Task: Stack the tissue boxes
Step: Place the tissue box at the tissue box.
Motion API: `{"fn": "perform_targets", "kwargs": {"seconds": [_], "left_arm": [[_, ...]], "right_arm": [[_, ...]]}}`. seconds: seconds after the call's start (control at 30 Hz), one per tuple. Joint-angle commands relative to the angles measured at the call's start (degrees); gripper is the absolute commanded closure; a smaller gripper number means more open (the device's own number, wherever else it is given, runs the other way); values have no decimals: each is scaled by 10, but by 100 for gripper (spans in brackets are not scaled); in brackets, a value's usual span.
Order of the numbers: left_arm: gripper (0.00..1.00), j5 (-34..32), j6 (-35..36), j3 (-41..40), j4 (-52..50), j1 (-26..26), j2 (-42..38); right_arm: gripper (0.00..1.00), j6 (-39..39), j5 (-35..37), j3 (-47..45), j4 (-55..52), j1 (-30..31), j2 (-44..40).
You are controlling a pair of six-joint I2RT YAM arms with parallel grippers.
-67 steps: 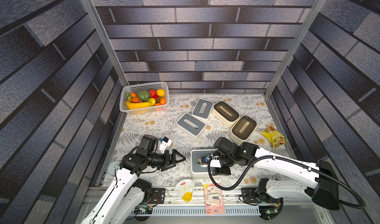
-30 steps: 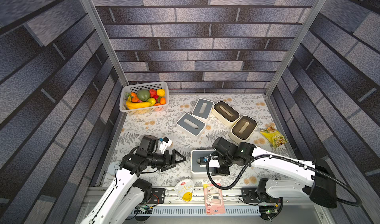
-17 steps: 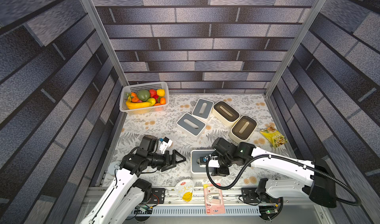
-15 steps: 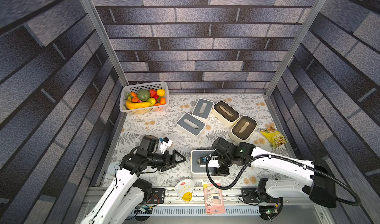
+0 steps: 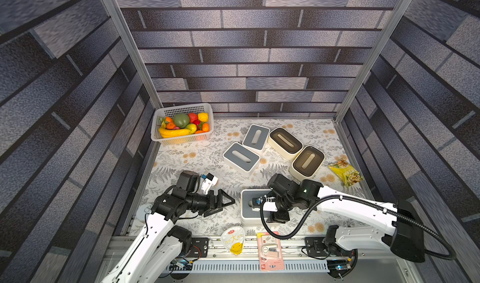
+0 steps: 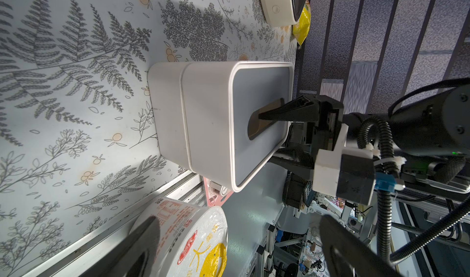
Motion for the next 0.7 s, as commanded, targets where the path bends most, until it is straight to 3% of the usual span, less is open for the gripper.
{"fn": "perform_targets", "kwargs": {"seconds": [0.0,0.67], "left_arm": [[0,-3,0,-4,-3,-3,-7],[0,-8,-2,-5,-1,-7,-11]], "right_arm": [[37,5,1,5,1,7,-4],[31,9,16,-2,17,7,-24]]}}
